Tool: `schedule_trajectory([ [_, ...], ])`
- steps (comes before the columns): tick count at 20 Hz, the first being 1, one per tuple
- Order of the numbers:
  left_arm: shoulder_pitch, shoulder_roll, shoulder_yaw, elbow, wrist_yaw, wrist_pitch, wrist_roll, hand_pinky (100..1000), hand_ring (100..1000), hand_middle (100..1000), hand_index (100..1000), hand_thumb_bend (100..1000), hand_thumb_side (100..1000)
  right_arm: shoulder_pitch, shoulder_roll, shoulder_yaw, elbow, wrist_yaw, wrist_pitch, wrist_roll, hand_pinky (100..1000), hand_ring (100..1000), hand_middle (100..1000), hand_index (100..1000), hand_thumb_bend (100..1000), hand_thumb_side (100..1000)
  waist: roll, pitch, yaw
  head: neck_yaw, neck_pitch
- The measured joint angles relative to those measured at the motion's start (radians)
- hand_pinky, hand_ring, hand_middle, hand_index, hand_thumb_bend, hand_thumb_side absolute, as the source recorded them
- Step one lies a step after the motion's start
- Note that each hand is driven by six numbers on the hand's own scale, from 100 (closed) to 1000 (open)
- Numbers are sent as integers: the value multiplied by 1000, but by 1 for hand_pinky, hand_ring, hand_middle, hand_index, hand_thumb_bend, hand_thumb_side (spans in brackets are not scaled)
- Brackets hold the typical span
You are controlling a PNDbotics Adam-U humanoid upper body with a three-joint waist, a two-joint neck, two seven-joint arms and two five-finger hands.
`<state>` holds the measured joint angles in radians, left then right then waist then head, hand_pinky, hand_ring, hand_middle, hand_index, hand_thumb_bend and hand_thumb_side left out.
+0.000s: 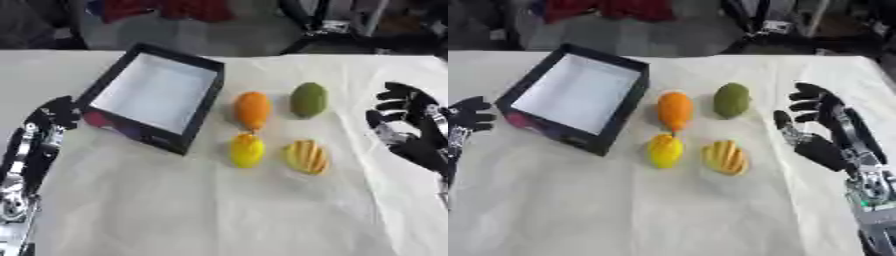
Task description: Pick up objects on the table and place them in the box.
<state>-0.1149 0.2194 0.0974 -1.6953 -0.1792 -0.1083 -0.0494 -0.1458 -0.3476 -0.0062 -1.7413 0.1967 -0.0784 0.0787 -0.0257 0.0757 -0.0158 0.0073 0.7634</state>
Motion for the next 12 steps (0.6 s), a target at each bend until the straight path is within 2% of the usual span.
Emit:
schedule_trajectory([
  [12, 1, -1, 0, 0, 1, 2, -2, 745, 722, 732, 843, 472, 869, -4, -4, 1, 0, 0, 3, 6, 672, 738, 731, 873, 319, 450, 0, 0, 8, -1, 0],
])
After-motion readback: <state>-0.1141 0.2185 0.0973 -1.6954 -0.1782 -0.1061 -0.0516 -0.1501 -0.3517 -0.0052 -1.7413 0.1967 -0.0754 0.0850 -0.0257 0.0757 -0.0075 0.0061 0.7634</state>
